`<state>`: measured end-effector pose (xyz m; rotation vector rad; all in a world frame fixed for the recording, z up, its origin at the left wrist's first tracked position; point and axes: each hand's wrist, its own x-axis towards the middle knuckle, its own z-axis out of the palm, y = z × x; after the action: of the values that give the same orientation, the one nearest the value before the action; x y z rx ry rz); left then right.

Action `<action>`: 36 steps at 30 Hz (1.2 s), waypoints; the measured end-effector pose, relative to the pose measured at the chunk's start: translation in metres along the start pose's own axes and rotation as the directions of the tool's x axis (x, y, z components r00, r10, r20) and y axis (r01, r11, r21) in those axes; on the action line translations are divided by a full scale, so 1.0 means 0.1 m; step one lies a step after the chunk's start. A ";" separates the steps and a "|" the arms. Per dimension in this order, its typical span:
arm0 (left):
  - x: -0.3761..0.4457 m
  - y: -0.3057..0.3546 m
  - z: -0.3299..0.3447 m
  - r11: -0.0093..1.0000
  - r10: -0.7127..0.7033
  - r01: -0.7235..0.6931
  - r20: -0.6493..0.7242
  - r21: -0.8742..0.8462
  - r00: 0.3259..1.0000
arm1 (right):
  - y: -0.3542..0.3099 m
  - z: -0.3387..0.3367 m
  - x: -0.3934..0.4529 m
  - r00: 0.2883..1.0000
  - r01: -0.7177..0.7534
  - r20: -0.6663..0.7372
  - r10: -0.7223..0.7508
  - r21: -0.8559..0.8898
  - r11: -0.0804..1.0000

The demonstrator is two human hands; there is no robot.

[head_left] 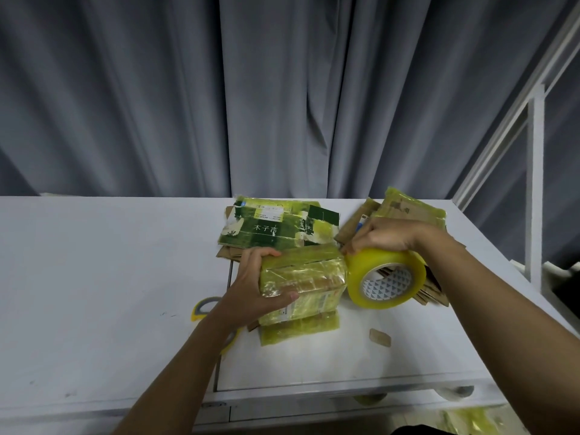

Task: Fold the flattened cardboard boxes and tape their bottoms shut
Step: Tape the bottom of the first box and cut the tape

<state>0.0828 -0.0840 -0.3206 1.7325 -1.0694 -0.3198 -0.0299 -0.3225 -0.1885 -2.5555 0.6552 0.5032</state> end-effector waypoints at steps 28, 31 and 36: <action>0.39 0.49 -0.06 0.771 0.036 -0.214 0.294 0.600 0.955 | 0.02 0.06 -0.01 0.998 0.064 0.000 -0.064 0.066 0.996; 0.40 0.55 0.04 0.757 0.046 -0.222 0.288 0.615 0.957 | 0.02 0.05 -0.04 0.998 0.065 -0.007 -0.064 0.048 0.997; 0.39 0.53 0.06 0.771 0.052 -0.218 0.282 0.598 0.958 | -0.04 -0.09 -0.18 0.992 0.104 -0.062 -0.106 -0.033 0.994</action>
<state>0.0744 -0.1217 -0.2677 2.2237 -1.6130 -0.0846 -0.0403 -0.3173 -0.1718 -2.6267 0.5349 0.4001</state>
